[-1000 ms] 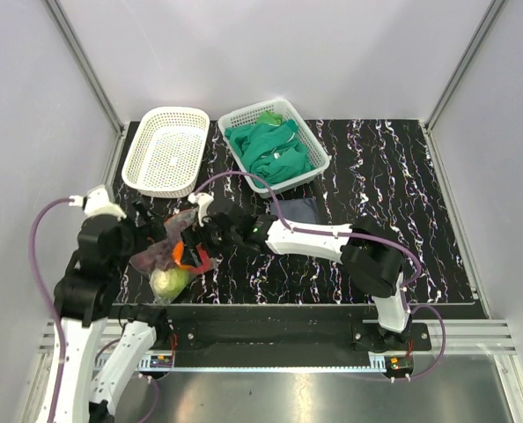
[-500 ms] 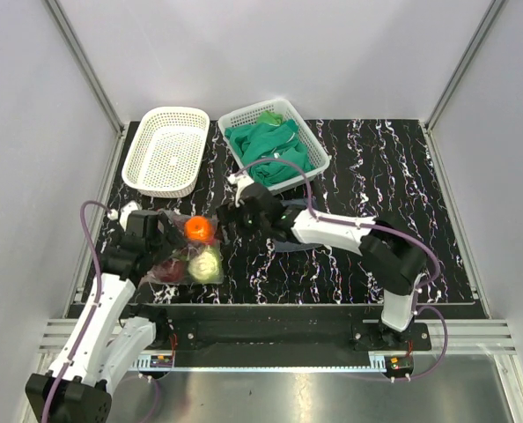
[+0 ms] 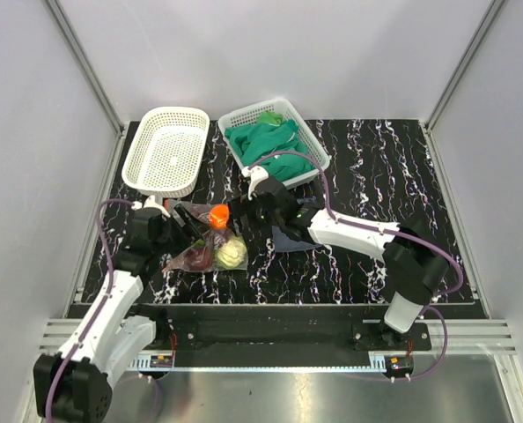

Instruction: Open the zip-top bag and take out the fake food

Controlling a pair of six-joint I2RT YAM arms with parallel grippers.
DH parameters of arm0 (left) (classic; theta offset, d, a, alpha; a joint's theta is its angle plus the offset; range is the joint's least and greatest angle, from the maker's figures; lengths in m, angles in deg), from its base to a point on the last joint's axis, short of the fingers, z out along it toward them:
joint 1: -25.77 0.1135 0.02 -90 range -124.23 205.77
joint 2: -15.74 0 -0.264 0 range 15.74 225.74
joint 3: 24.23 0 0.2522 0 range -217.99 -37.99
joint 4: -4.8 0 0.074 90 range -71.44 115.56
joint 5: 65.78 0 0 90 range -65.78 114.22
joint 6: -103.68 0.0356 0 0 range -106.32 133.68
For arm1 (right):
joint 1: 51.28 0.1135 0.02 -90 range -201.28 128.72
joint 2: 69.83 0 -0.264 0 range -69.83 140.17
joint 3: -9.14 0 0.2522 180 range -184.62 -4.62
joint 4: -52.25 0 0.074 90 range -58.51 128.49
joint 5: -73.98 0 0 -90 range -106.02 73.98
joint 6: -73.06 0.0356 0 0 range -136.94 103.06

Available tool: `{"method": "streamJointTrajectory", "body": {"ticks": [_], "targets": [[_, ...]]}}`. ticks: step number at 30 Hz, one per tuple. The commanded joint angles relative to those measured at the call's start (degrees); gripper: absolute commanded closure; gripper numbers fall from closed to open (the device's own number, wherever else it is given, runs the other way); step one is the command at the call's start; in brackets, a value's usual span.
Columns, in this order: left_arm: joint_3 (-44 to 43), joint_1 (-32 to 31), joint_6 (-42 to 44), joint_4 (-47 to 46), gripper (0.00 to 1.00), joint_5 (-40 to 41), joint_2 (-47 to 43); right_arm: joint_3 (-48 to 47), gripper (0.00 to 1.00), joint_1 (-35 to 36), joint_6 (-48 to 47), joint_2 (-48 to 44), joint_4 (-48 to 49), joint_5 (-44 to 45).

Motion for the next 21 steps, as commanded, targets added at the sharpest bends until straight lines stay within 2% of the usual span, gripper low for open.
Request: {"method": "streamJointTrajectory", "body": {"ticks": [1,5,6,8,9,10,12,16,21], "targets": [[-4.5,0.0,4.2,5.0,0.20,0.4,-7.8,0.8,0.00,-0.3,-1.8,-2.6,0.1,1.9],[-6.8,0.1,3.4,15.7,0.17,7.8,-14.1,1.1,0.00,-0.2,-1.6,-3.2,0.2,1.2],[-6.9,0.1,0.7,18.3,0.17,13.0,-15.2,1.2,0.00,-0.3,-1.6,-3.3,0.2,1.0],[-7.4,0.2,-2.5,26.1,0.19,17.4,-17.3,1.3,0.00,-0.3,-1.2,-3.9,0.1,0.7],[-7.5,0.2,-9.6,29.1,0.19,22.4,-17.6,1.4,0.00,-0.3,-1.1,-4.1,0.2,0.8],[-7.5,0.2,-13.5,35.2,0.20,24.0,-17.8,1.7,0.00,-0.2,-1.0,-4.5,0.2,0.7],[-8.2,1.0,-20.4,38.7,0.20,24.7,-17.1,1.9,0.00,-0.3,-0.9,-4.9,0.3,0.7],[-10.2,3.1,-28.9,47.4,0.18,25.8,-13.4,2.3,0.00,-0.3,-0.5,-5.4,0.6,0.8],[-10.3,5.3,-35.4,48.8,0.17,26.5,-11.5,2.8,0.00,-0.3,-0.6,-5.9,0.8,-0.4]]}}
